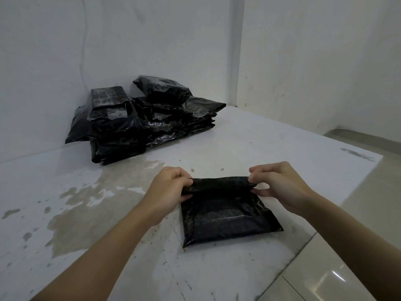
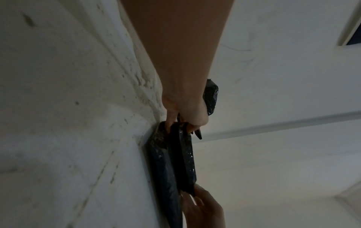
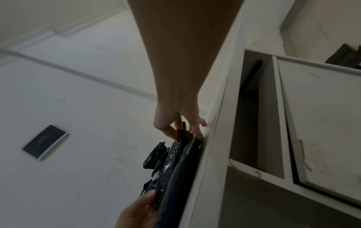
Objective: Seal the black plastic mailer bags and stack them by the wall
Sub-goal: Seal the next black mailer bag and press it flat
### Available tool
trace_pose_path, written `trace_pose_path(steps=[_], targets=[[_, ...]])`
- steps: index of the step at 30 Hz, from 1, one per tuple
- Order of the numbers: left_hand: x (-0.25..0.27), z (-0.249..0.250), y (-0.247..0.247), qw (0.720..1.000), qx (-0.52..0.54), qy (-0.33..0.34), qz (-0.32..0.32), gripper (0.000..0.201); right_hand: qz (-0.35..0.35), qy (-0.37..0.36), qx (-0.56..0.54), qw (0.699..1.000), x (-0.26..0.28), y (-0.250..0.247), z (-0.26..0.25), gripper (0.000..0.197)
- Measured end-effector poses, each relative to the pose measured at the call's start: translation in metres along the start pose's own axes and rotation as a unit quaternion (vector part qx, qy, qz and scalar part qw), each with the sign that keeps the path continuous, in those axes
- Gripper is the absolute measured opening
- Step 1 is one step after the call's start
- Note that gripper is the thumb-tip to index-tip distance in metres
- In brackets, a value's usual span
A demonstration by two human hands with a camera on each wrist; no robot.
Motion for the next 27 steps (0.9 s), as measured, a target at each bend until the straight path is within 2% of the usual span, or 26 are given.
trace_pose_path(steps=[4,8,12,14,16,19,22,23,25,27], targets=[[0.005,0.003,0.002,0.988,-0.101,0.064,-0.097,0.021,-0.032,-0.06,0.097,0.993,0.007,0.001,0.001,0.03],[0.01,0.003,0.008,0.961,-0.167,0.129,-0.177,0.02,-0.06,-0.122,0.221,0.966,0.014,0.005,0.004,0.025],[0.017,-0.001,0.014,0.918,-0.227,0.188,-0.264,0.015,-0.068,-0.175,0.271,0.944,0.018,0.007,0.007,0.031],[0.023,0.0,0.016,0.896,-0.251,0.216,-0.295,0.011,-0.066,-0.212,0.311,0.924,0.021,0.008,0.005,0.031],[0.028,0.007,0.017,0.868,-0.286,0.27,-0.304,0.008,-0.067,-0.258,0.374,0.888,0.026,0.011,0.001,0.024],[0.033,0.018,0.016,0.827,-0.361,0.325,-0.283,0.007,-0.055,-0.328,0.458,0.824,0.036,0.013,0.001,0.01],[0.039,0.024,0.02,0.797,-0.439,0.335,-0.246,0.021,-0.012,-0.371,0.494,0.787,0.045,0.013,0.003,0.016],[0.04,0.025,0.021,0.795,-0.447,0.337,-0.235,0.023,0.007,-0.388,0.496,0.777,0.047,0.013,0.003,0.018],[0.04,0.023,0.019,0.808,-0.43,0.337,-0.219,0.022,0.031,-0.412,0.501,0.76,0.053,0.016,0.004,0.02],[0.042,0.021,0.017,0.821,-0.405,0.344,-0.209,0.017,0.048,-0.418,0.504,0.755,0.057,0.017,0.006,0.019]])
Point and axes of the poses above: each hand's wrist, its own x-axis away from the middle knuckle, its own y-axis out of the palm, z = x × y, the point moved 7 cm from there along -x, towards the middle knuckle, and after that the axes turned 15 degrees about y, right-handed, at the moved point
